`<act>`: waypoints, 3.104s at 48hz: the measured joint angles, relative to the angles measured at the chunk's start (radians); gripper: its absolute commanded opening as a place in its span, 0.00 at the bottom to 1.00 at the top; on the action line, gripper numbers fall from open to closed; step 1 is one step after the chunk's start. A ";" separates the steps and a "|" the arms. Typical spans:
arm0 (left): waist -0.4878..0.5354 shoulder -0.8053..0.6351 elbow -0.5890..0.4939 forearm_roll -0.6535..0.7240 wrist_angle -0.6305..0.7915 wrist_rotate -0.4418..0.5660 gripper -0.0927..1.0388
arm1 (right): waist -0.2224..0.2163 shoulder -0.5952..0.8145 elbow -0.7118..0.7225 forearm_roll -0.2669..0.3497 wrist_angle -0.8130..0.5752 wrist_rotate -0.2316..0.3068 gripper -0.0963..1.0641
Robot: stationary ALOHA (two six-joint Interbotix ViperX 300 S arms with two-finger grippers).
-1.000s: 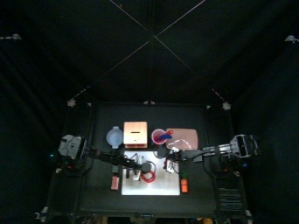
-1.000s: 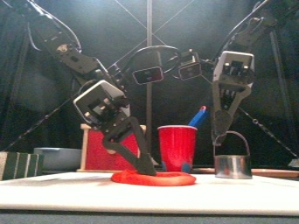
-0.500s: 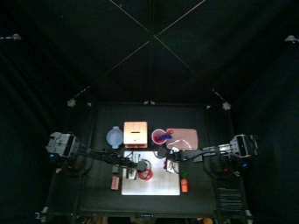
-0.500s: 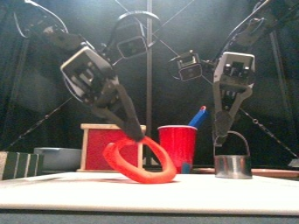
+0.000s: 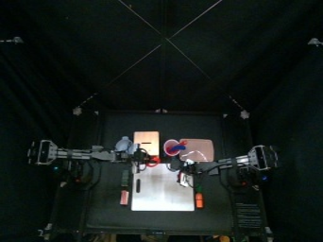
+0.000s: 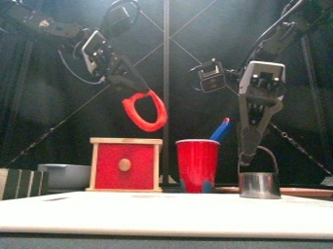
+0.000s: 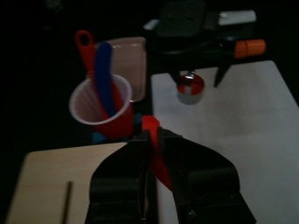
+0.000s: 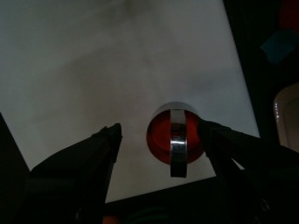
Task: Get the cutter from the drawer then cut the dough then place the extra dough in the bowl
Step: Place the extra dough in the bowl
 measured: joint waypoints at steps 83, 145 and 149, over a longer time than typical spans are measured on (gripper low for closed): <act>0.288 -0.044 0.394 -0.190 -0.077 -0.003 0.87 | -0.055 -0.091 0.046 -0.376 -0.885 -0.012 0.93; 0.344 -0.173 0.453 -0.839 -0.141 -0.015 0.97 | -0.080 -0.087 0.055 -0.342 -0.885 -0.005 0.93; 0.322 -0.183 0.434 -0.856 -0.143 -0.014 0.97 | -0.081 -0.087 0.055 -0.342 -0.885 -0.005 0.93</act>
